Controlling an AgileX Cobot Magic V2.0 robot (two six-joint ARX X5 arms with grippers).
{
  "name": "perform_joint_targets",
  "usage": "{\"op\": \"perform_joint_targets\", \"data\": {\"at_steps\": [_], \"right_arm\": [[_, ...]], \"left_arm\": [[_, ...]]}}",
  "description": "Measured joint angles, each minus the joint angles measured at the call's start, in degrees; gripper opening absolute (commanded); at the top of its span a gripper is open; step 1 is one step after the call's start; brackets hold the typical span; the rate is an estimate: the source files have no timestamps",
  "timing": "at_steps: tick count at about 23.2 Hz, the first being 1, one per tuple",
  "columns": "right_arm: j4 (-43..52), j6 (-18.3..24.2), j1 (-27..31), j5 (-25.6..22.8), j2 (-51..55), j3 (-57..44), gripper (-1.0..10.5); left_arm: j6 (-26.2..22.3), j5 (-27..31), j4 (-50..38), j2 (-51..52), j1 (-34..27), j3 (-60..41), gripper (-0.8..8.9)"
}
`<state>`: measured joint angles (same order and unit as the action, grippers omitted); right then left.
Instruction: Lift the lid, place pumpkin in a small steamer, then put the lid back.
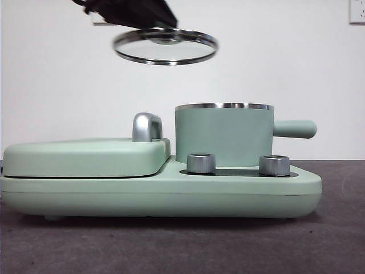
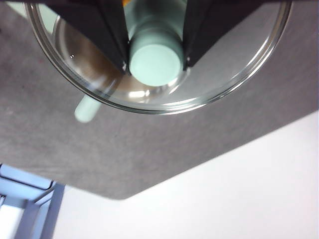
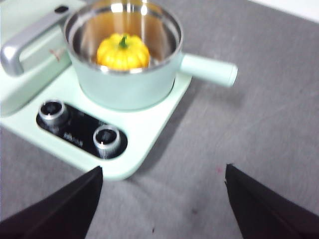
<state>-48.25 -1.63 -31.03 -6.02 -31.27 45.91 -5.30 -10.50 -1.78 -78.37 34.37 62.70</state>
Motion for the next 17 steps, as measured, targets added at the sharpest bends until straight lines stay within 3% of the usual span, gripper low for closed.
{"op": "perform_joint_targets", "data": {"at_steps": [17], "right_arm": [[-8.07,-1.90,0.00,0.04,-0.11,0.00,3.8]], "left_arm": [[1.49,-0.11,-14.25,-12.04,4.07,0.00,0.10]]}}
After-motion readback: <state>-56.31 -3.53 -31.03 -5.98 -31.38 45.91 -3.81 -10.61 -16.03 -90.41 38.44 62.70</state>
